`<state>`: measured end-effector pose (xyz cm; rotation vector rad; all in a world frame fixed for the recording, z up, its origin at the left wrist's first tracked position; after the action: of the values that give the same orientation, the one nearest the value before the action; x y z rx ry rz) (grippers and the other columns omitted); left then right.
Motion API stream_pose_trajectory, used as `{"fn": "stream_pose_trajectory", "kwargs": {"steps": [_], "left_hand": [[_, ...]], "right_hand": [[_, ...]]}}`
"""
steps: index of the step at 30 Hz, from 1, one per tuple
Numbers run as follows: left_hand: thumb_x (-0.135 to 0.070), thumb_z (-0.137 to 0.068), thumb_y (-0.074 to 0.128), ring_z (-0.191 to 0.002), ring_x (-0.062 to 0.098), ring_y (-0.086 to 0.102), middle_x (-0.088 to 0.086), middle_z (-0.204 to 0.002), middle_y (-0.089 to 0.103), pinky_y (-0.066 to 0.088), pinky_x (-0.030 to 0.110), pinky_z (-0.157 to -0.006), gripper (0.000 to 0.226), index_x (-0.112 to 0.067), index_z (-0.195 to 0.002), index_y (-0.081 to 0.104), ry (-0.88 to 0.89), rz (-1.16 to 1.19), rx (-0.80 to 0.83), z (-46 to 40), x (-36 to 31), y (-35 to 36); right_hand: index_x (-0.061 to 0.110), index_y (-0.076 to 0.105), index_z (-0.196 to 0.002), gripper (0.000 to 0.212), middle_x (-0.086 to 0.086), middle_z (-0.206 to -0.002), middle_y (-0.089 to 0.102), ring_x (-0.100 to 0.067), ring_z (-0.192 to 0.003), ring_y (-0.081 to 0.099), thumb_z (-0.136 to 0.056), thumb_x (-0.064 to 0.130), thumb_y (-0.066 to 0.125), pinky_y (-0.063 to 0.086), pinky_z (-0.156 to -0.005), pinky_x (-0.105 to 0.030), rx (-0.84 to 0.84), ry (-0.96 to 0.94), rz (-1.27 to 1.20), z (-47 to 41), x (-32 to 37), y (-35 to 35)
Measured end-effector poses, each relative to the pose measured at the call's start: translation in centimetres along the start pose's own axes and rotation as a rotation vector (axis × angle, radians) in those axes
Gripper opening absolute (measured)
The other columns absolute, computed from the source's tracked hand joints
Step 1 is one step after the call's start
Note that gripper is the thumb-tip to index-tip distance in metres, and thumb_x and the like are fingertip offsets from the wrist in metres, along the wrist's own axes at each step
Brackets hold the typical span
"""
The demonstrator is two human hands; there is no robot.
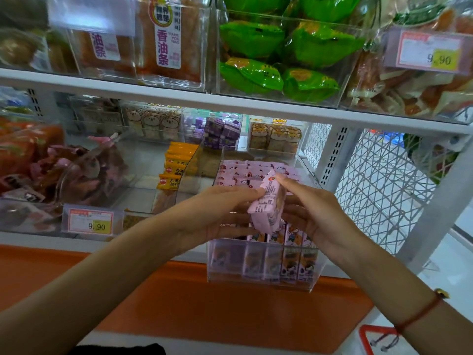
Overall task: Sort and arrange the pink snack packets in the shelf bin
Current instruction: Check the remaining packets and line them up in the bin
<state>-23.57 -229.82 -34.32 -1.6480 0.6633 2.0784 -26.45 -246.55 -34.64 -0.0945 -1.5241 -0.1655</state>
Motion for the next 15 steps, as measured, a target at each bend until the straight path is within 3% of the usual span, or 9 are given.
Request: {"fn": "stream_pose_trajectory", "kwargs": {"steps": [4, 7, 9, 12, 15], "left_hand": [[-0.028, -0.08, 0.069, -0.077, 0.006, 0.071, -0.002, -0.093, 0.074, 0.053, 0.016, -0.059, 0.026, -0.024, -0.106, 0.065, 0.17, -0.125, -0.165, 0.2, -0.1, -0.2], [-0.03, -0.072, 0.079, -0.087, -0.007, 0.064, -0.019, -0.1, 0.066, 0.053, 0.012, -0.067, 0.048, -0.031, -0.115, 0.056, 0.565, -0.463, -0.452, 0.9, -0.7, -0.1], [-0.029, -0.072, 0.081, -0.095, -0.005, 0.061, -0.024, -0.101, 0.065, 0.051, 0.015, -0.079, 0.05, -0.032, -0.116, 0.057, 0.752, -0.672, -0.568, 1.5, -1.1, 0.3], [-0.026, -0.074, 0.081, -0.104, 0.002, 0.057, -0.023, -0.106, 0.063, 0.05, 0.03, -0.088, 0.052, -0.031, -0.119, 0.057, 0.835, -0.791, -0.587, 2.0, -1.3, 0.7], [-0.034, -0.077, 0.076, -0.111, 0.003, 0.048, -0.021, -0.113, 0.053, 0.042, 0.02, -0.092, 0.053, -0.031, -0.125, 0.053, 0.838, -0.837, -0.575, 1.8, -1.2, 0.6]], "right_hand": [[0.015, 0.067, -0.105, 0.023, 0.0, -0.084, 0.072, -0.009, -0.072, 0.067, -0.09, 0.031, 0.059, 0.052, -0.061, -0.02, 0.078, -0.02, -0.032, 0.0, 0.3, 0.3], [0.011, 0.061, -0.115, 0.034, -0.004, -0.1, 0.072, -0.017, -0.089, 0.07, -0.087, 0.03, 0.061, 0.054, -0.074, -0.029, 0.116, -0.086, -0.087, 0.3, 0.9, 0.5], [0.013, 0.061, -0.115, 0.047, -0.001, -0.097, 0.073, -0.019, -0.09, 0.07, -0.077, 0.041, 0.065, 0.055, -0.074, -0.029, 0.133, -0.152, -0.071, 0.6, 1.3, 0.8], [0.01, 0.062, -0.114, 0.051, -0.004, -0.091, 0.073, -0.018, -0.082, 0.071, -0.071, 0.036, 0.069, 0.055, -0.064, -0.021, 0.112, -0.192, -0.149, 0.8, 1.6, 0.9], [0.014, 0.058, -0.12, 0.045, -0.004, -0.094, 0.073, -0.018, -0.084, 0.07, -0.076, 0.02, 0.066, 0.056, -0.07, -0.023, 0.175, -0.177, -0.296, 0.7, 1.5, 0.7]]}}
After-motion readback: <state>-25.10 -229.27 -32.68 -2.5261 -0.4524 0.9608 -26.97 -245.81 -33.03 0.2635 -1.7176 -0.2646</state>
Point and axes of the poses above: each hand's wrist, its own z-axis away from the middle knuckle, its own y-axis out of the palm, x = y × z, the point moved 2 cm from there along -z, towards the middle knuckle
